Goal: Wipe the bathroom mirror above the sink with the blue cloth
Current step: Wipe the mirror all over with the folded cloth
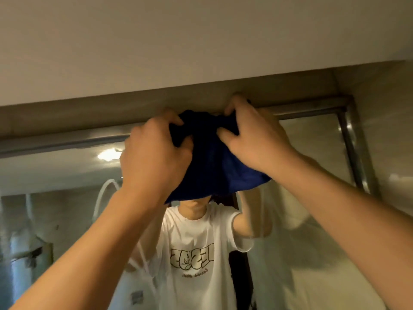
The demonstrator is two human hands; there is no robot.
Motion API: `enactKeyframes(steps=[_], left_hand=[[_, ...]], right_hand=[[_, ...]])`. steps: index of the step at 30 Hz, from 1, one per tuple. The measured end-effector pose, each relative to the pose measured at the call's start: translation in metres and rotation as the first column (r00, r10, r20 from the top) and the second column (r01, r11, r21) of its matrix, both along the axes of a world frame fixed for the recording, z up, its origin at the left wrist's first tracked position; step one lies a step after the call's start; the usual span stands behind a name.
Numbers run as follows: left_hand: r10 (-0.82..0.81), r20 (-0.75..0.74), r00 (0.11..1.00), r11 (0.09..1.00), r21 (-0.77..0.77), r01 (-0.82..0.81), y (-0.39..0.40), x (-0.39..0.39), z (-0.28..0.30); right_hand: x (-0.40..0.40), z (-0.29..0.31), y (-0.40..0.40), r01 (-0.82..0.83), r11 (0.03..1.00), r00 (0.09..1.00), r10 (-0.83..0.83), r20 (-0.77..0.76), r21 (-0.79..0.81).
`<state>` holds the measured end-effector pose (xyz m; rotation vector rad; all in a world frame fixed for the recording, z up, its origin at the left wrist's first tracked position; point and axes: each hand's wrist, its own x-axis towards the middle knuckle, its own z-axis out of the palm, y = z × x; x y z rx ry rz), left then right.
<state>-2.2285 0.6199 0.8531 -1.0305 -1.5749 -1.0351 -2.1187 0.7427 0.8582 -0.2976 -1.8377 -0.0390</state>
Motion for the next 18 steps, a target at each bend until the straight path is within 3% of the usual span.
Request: enactKeyframes(steps=[6, 14, 18], left_hand=[[-0.066, -0.047, 0.997, 0.998, 0.009, 0.067, 0.024, 0.016, 0.005], [-0.098, -0.147, 0.984, 0.979, -0.192, 0.069, 0.094, 0.068, 0.017], [-0.08, -0.184, 0.98, 0.975, -0.219, 0.039, 0.089, 0.062, 0.018]], right_hand=[[0.019, 0.004, 0.03, -0.045, 0.999, 0.999, 0.045, 0.016, 0.027], [0.079, 0.005, 0.093, 0.023, 0.973, 1.0, -0.026, -0.007, -0.229], [0.072, 0.003, 0.082, 0.058, 0.966, 0.996, -0.074, -0.053, -0.253]])
